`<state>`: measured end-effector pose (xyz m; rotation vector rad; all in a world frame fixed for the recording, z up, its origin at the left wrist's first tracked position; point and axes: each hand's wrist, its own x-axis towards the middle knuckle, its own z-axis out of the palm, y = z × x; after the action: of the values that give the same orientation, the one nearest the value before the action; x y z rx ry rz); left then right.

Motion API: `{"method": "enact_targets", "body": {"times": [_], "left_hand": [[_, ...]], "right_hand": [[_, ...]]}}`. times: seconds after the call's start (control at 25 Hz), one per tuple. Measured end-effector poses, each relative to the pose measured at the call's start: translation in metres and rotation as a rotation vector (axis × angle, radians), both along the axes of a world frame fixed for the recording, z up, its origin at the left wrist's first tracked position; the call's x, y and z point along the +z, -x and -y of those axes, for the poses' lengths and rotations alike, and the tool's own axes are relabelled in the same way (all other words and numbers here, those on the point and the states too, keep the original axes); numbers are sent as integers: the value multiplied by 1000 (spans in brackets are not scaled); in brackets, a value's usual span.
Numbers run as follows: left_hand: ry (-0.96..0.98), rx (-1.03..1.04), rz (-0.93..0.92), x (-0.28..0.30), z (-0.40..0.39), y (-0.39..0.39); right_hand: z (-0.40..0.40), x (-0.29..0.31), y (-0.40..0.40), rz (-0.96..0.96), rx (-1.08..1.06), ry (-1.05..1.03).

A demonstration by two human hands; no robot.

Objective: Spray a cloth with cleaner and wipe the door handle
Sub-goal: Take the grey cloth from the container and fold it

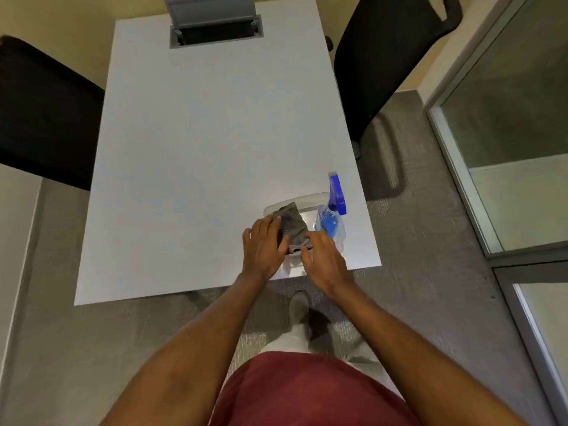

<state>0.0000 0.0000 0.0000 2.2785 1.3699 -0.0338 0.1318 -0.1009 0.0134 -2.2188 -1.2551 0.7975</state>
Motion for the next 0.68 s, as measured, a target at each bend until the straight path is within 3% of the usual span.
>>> {"method": "enact_targets", "body": {"times": [0.08, 0.2, 0.44, 0.68], "left_hand": [[17, 14, 49, -6, -15, -5], [-35, -50, -23, -19, -37, -11], [-100, -107, -118, -33, -58, -22], [-38, -51, -178, -37, -73, -25]], "right_hand": [[-18, -5, 5, -125, -30, 157], [-43, -11, 7, -261, -137, 312], [-76, -27, 6, -153, -68, 387], [-86, -36, 4, 6, 2, 439]]}}
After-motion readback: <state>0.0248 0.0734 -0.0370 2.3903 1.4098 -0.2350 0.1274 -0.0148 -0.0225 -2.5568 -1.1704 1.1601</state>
